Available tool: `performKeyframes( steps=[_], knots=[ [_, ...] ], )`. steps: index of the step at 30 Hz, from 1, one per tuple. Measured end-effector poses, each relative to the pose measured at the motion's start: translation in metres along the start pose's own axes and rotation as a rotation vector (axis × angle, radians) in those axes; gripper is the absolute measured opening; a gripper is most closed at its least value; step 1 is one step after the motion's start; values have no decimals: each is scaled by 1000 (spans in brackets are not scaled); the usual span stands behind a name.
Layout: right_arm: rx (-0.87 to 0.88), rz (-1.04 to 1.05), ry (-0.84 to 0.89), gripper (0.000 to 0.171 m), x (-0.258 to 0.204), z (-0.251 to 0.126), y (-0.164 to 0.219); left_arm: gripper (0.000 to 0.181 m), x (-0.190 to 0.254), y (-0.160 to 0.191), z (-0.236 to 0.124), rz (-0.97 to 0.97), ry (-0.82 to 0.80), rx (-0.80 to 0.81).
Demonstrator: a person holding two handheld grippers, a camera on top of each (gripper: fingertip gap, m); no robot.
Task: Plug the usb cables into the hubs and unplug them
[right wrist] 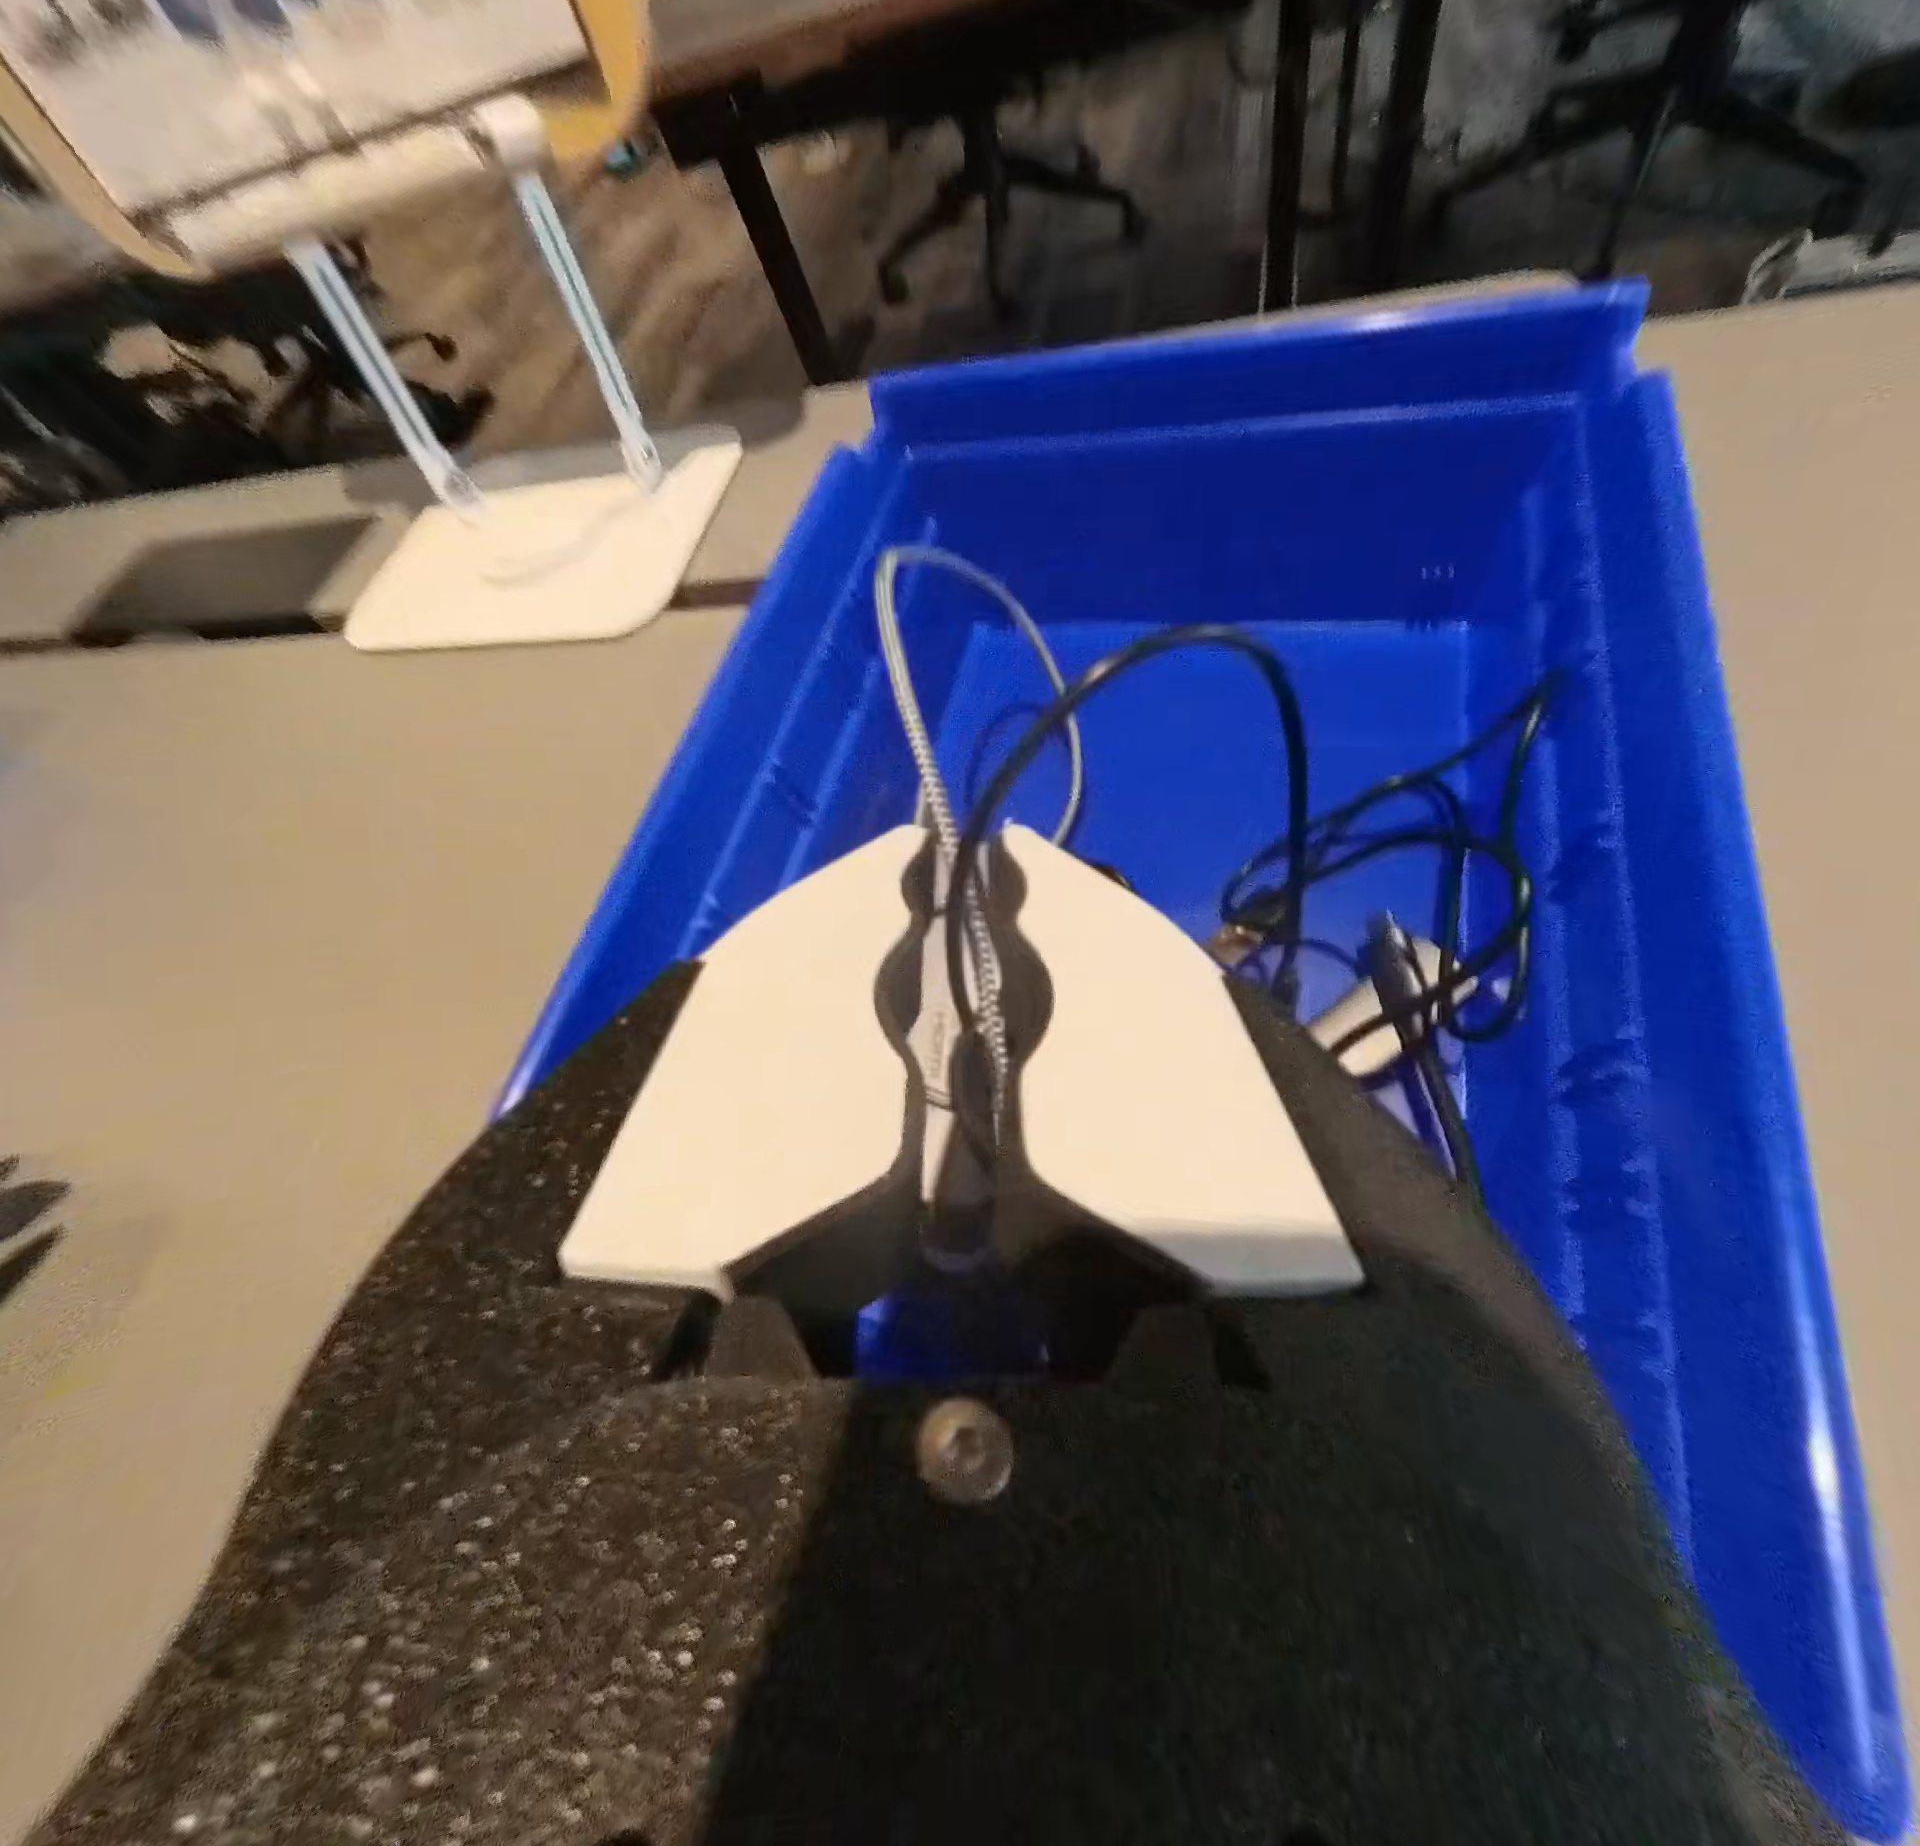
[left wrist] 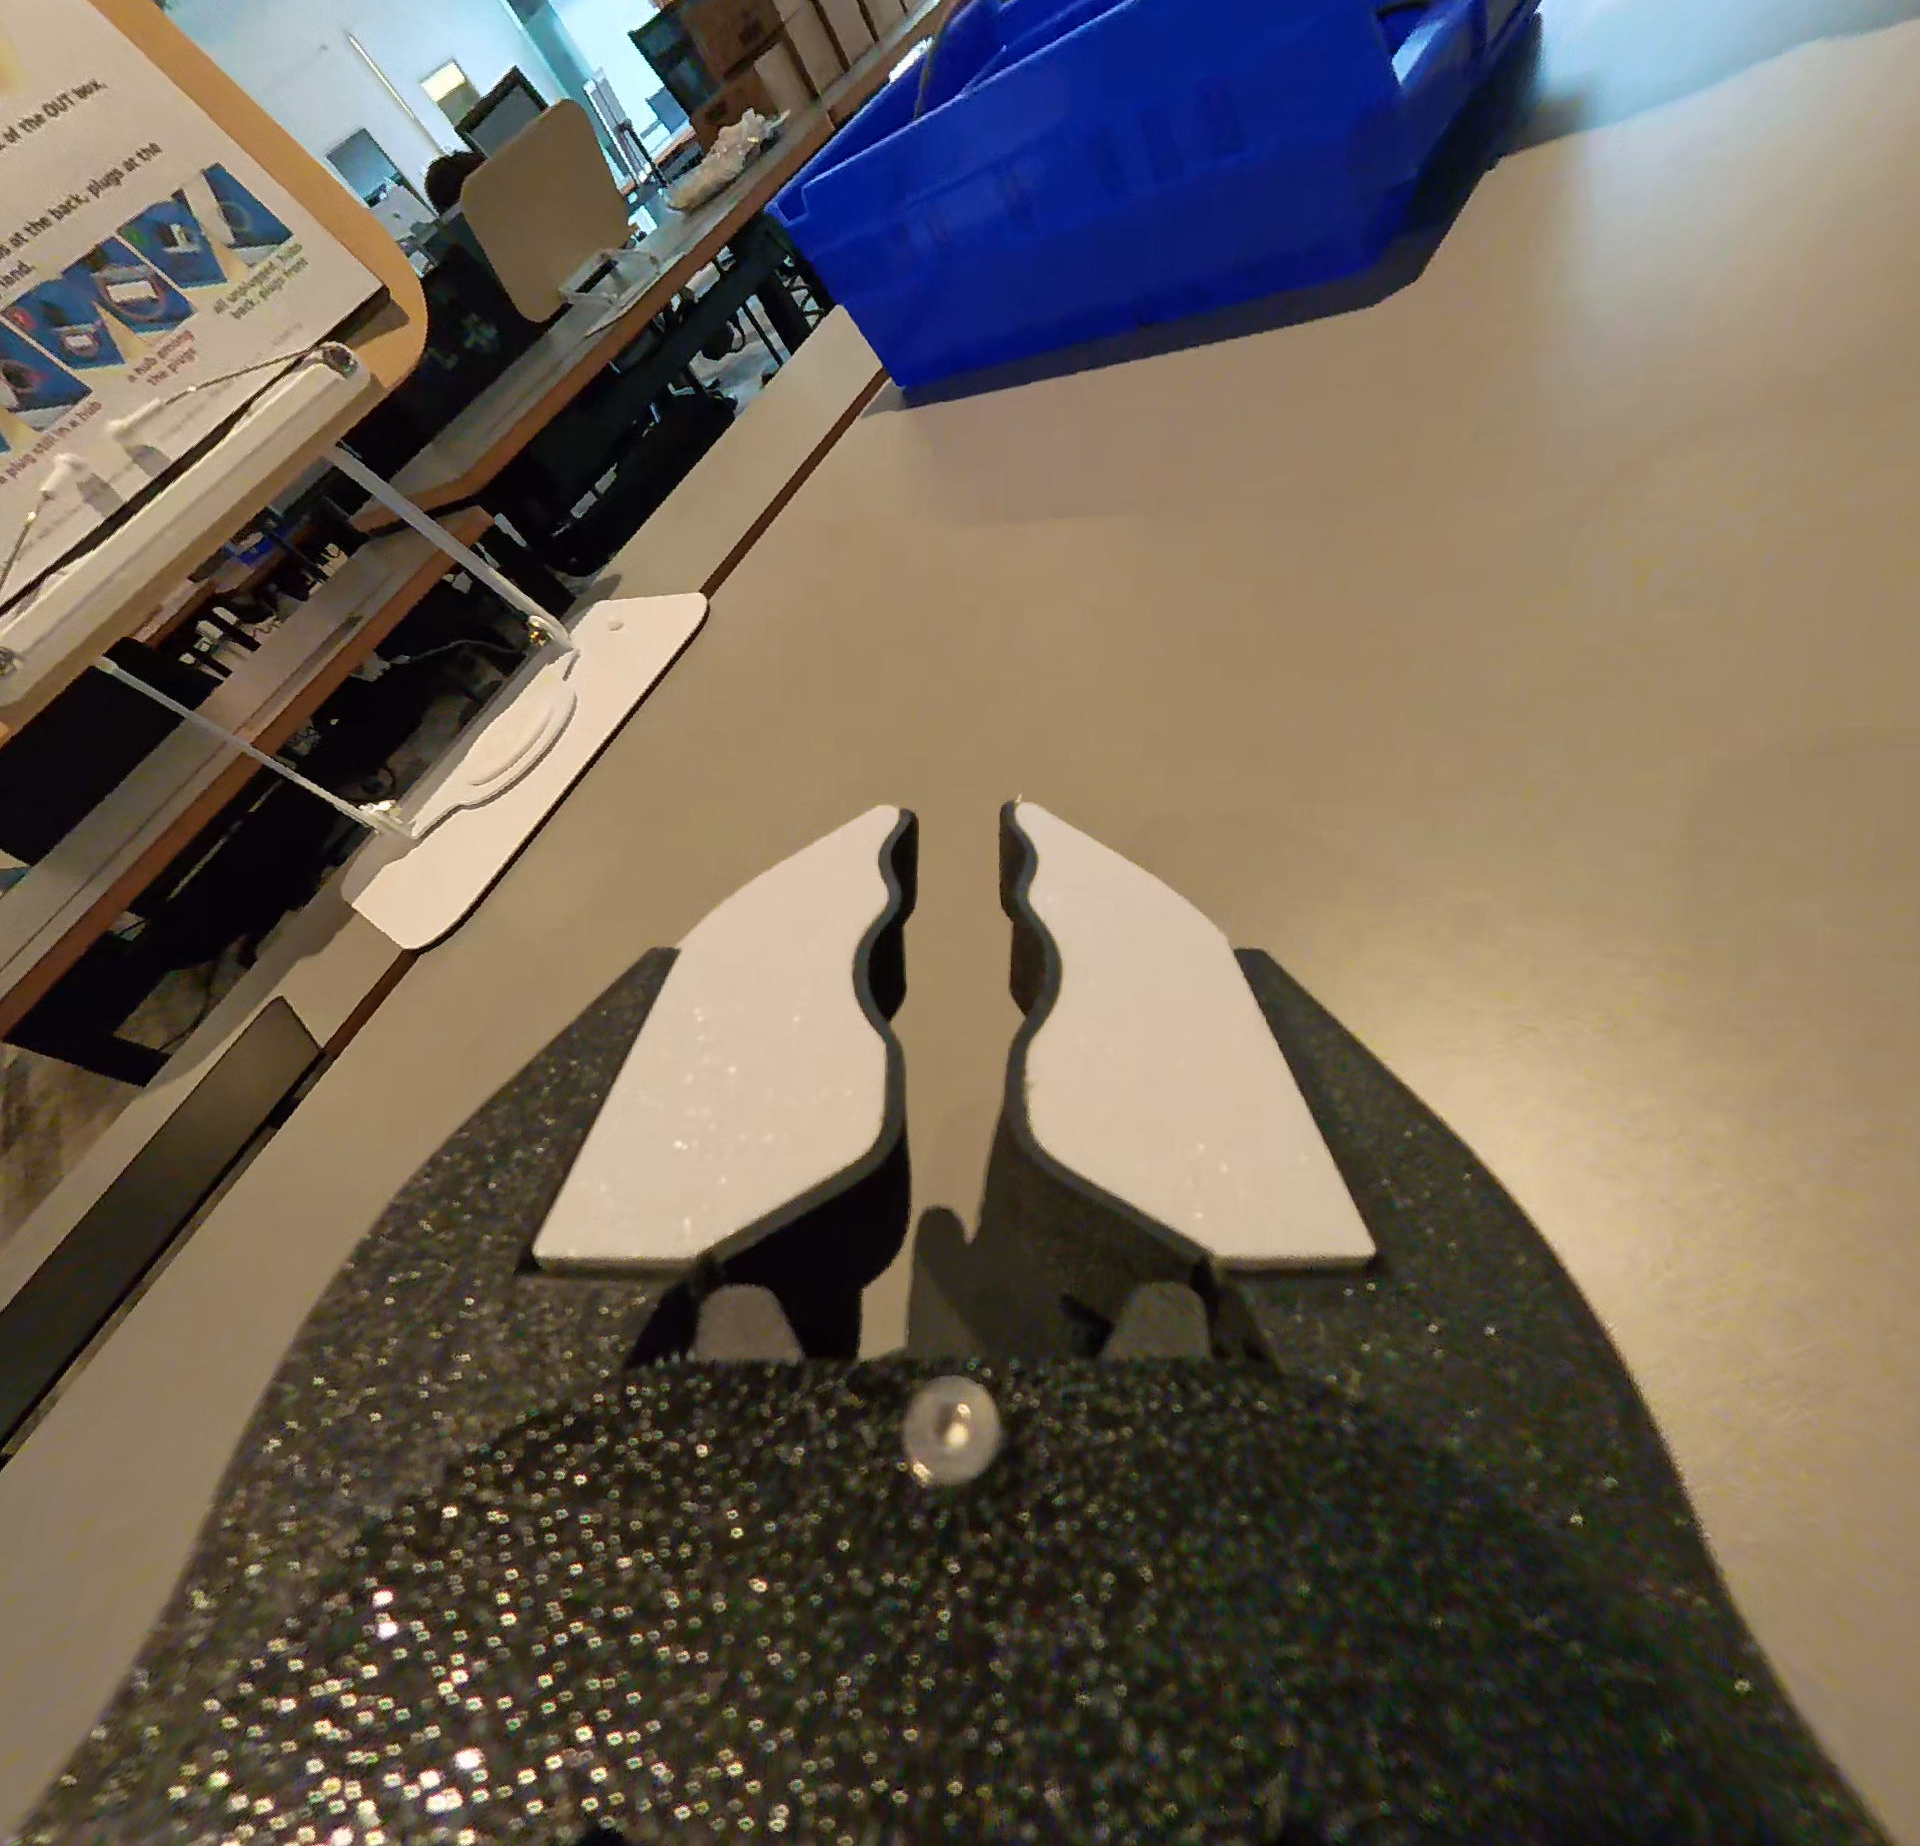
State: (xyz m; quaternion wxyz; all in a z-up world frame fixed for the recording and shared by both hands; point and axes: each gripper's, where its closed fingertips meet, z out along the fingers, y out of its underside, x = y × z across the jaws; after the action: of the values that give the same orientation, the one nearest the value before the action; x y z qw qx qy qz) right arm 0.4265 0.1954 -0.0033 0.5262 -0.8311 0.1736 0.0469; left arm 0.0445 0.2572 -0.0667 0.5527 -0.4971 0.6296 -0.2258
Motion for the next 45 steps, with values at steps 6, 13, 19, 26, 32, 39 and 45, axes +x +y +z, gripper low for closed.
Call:
performKeyframes(
  steps=[6,13,19,26,32,39,45],
  knots=[
    [-52,-62,60,51,5,8,16,14,1,1,1,14,1,-11],
    [215,-106,132,65,7,-23,-11,13,-1,4,1,18,-12,-24],
    [608,-235,-70,47,-52,-87,-24,14,-13,5,-1,-5,-65,-23],
    [635,-358,-308,35,-136,-100,29,18,-38,-2,-14,-43,-154,42],
    [526,-458,-177,37,-146,-81,56,19,-83,15,-44,-102,-327,38],
    [343,-438,-57,46,-121,-49,76,21,-122,53,-105,-224,-552,-15],
    [294,-472,-15,45,-115,-39,89,34,-144,70,-192,-202,-853,-83]
  ],
)
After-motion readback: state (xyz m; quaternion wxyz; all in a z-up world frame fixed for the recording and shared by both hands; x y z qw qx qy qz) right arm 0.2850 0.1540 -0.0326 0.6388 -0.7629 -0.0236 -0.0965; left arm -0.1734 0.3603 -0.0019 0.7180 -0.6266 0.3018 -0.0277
